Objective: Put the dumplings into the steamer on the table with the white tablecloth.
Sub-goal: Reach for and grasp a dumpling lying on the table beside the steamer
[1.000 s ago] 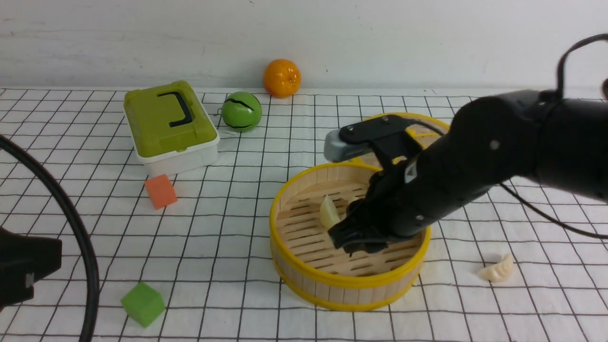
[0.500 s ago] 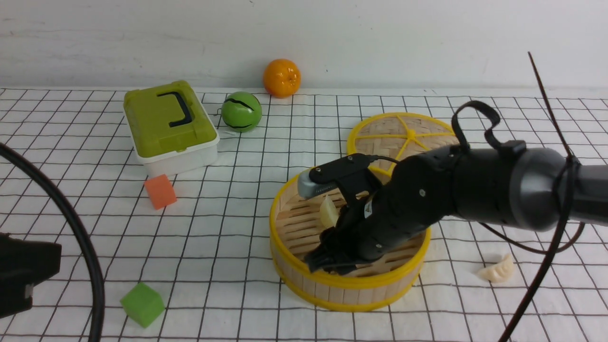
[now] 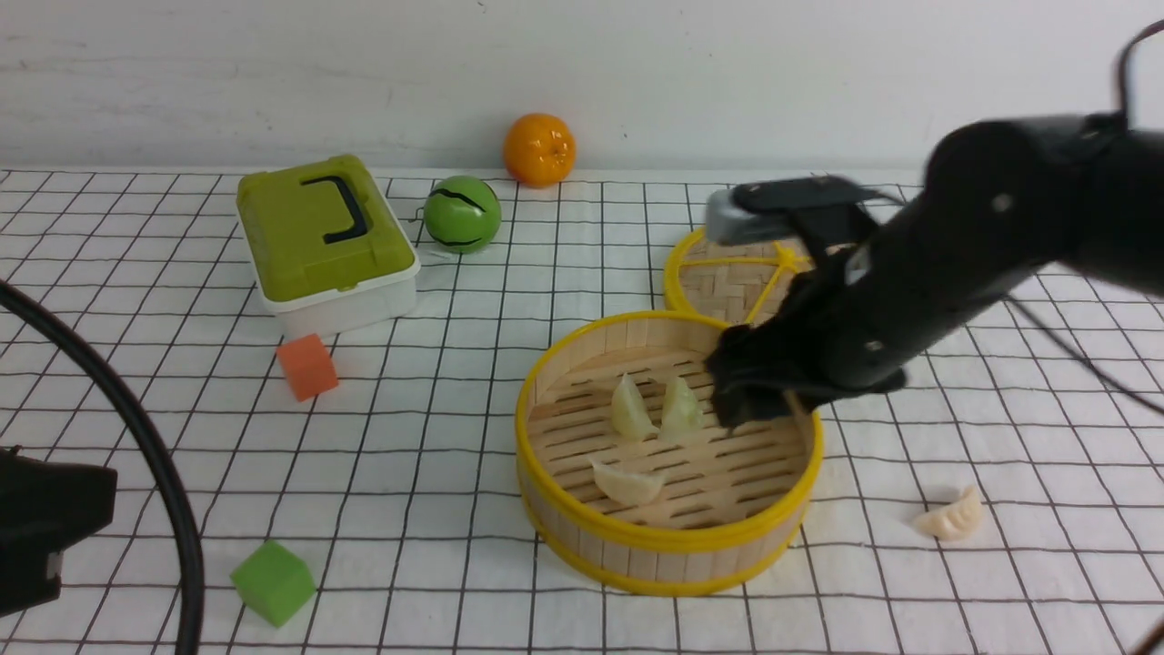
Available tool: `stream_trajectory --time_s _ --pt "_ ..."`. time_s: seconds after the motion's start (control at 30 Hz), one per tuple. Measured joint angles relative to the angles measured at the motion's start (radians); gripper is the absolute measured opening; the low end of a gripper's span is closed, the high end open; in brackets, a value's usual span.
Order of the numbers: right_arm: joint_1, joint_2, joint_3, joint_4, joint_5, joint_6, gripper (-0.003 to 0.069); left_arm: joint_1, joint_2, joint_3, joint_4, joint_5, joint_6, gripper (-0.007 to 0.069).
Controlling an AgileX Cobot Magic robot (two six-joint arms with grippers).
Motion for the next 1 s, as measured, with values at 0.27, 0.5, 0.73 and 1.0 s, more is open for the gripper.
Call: stream_trajectory --time_s 0.27,0.5,0.73,1.0 --pt "-0.214 -0.172 0.229 -0.122 0.061 0.125 0.0491 0.000 0.000 0.000 -0.002 -0.014 0.001 0.0316" --pt "-0.319 -0.105 0.327 -0.145 -0.105 0.306 0.0531 0.000 0.000 0.000 -0.002 -0.039 0.002 0.0316" --pt "-0.334 0.008 0.327 -0.064 -0.239 0.387 0.0549 0.000 0.000 0.000 -0.002 -0.039 0.002 0.0316" --pt "-0.334 0.117 0.327 -0.006 -0.286 0.391 0.0539 0.000 0.000 0.000 -0.002 -0.039 0.002 0.0316"
